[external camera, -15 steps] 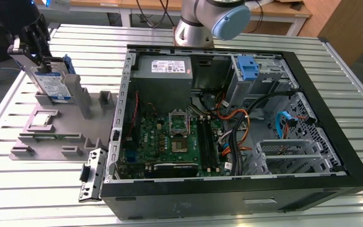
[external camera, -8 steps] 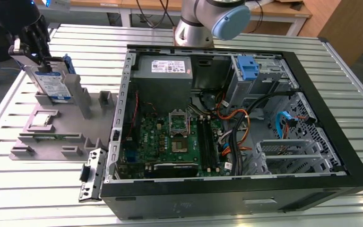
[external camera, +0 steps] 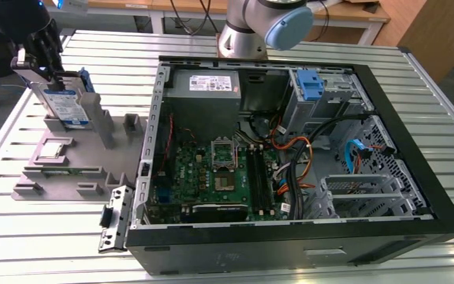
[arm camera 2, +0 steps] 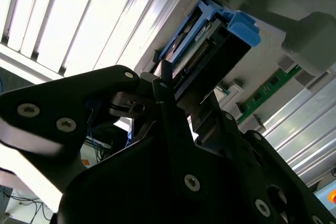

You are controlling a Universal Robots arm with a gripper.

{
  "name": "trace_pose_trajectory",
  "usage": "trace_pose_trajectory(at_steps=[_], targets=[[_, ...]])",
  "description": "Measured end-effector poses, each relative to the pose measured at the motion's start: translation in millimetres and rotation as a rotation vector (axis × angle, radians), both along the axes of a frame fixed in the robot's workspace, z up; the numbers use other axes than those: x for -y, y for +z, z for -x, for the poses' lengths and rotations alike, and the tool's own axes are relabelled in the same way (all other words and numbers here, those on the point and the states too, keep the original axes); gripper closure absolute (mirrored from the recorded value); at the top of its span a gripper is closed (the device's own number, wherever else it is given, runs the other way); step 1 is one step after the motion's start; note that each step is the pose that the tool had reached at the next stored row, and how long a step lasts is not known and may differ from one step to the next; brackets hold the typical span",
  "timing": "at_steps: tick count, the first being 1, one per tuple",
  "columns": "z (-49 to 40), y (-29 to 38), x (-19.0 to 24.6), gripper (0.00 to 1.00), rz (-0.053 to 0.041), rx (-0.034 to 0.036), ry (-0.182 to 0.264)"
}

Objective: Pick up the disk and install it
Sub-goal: 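Pick up the disk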

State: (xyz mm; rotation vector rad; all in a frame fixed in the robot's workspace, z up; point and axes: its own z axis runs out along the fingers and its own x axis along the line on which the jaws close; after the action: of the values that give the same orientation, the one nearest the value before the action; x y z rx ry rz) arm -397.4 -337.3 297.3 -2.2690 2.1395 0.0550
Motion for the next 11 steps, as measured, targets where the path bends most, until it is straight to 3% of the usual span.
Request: trace_pose_trajectory(at_steps=[3,4,11], targets=[[0.0,-0.1,0.0,0.61,0.0000,0.0000,0.000],[0.0,-0.1,0.0,0.55,0.0000,0.0000,0.000],[0.0,1.4,0.0,0.55,-0.0001,0.0001,0.000]])
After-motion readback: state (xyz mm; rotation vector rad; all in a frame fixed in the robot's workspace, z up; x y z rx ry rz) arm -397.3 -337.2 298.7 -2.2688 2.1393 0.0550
